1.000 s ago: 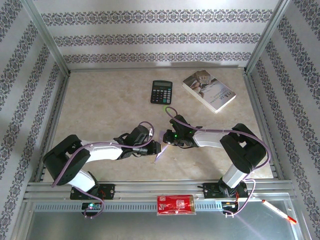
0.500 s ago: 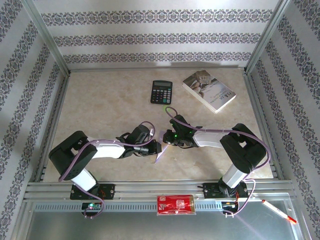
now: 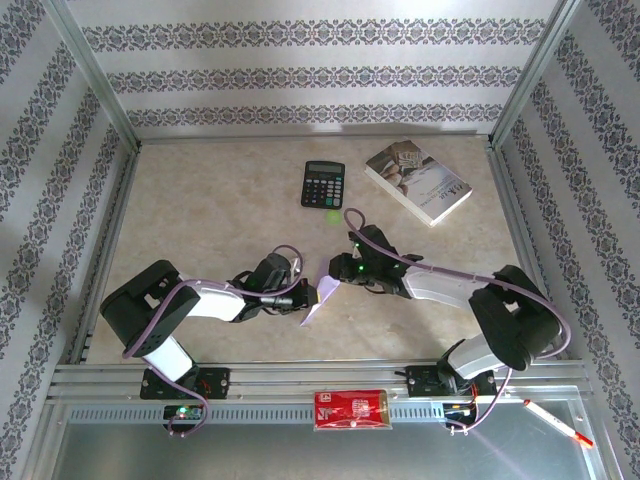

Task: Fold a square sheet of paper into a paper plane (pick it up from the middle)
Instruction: Fold the wing for the fifth time at the center of the table.

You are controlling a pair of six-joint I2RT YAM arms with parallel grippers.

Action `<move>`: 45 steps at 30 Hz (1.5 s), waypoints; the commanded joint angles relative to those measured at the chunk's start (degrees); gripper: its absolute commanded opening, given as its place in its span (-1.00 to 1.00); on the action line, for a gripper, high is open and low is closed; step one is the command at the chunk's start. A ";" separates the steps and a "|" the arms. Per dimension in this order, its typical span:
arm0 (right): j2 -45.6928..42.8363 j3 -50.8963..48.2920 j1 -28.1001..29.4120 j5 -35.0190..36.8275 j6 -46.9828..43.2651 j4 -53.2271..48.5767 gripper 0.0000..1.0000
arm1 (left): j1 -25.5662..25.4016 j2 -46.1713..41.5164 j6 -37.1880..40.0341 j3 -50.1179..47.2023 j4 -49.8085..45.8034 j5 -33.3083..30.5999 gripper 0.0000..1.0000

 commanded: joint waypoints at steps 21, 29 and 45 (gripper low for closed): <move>20.16 20.96 -5.01 -12.84 -17.34 -18.74 -0.38 | 0.41 0.37 0.76 -1.83 4.02 4.69 -1.00; 21.82 21.42 -5.92 -10.71 -18.79 -22.20 -0.43 | 0.42 -0.26 0.65 -2.28 3.92 4.18 -1.00; 21.92 19.90 -6.60 -9.60 -18.81 -23.04 -0.44 | 0.82 -1.19 -1.51 -3.08 6.75 3.18 -1.00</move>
